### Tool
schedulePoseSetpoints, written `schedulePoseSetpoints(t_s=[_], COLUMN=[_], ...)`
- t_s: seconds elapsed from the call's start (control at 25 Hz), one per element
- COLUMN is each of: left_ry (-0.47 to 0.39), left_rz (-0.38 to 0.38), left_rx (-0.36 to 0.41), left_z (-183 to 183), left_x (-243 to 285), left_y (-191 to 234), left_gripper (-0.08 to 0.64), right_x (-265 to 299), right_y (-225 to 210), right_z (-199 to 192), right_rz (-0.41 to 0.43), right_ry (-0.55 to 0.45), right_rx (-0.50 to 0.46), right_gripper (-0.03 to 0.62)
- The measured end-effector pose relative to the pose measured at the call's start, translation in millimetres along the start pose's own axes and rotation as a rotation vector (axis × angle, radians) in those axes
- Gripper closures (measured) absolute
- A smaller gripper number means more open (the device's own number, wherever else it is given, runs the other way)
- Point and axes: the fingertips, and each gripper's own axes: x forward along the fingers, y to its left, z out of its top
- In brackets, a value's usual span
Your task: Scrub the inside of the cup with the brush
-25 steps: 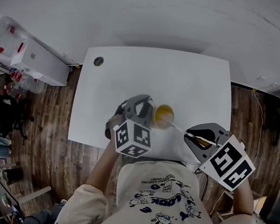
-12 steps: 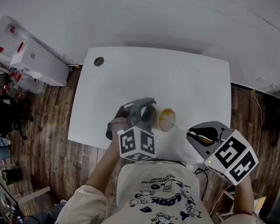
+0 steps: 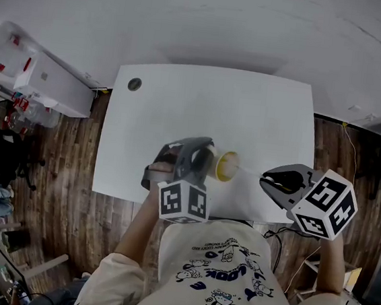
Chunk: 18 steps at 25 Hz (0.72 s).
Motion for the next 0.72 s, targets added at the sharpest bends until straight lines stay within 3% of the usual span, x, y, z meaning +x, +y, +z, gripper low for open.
schedulePoseSetpoints(t_s=[0.44, 0.72], left_ry=[-0.044, -0.062], left_rz=[0.033, 0.036], left_rx=[-0.041, -0.13], left_z=[2.9, -3.1], left_x=[-8.2, -15.7], left_y=[11.4, 19.0], left_gripper=[0.525, 0.525], right_x=[-5.4, -3.0], right_y=[-14.2, -11.8], right_z=[-4.7, -10.0], right_rz=[0.039, 0.053], right_ry=[-0.089, -0.127], right_rx=[0.147, 0.212], right_gripper=[0.545, 0.545])
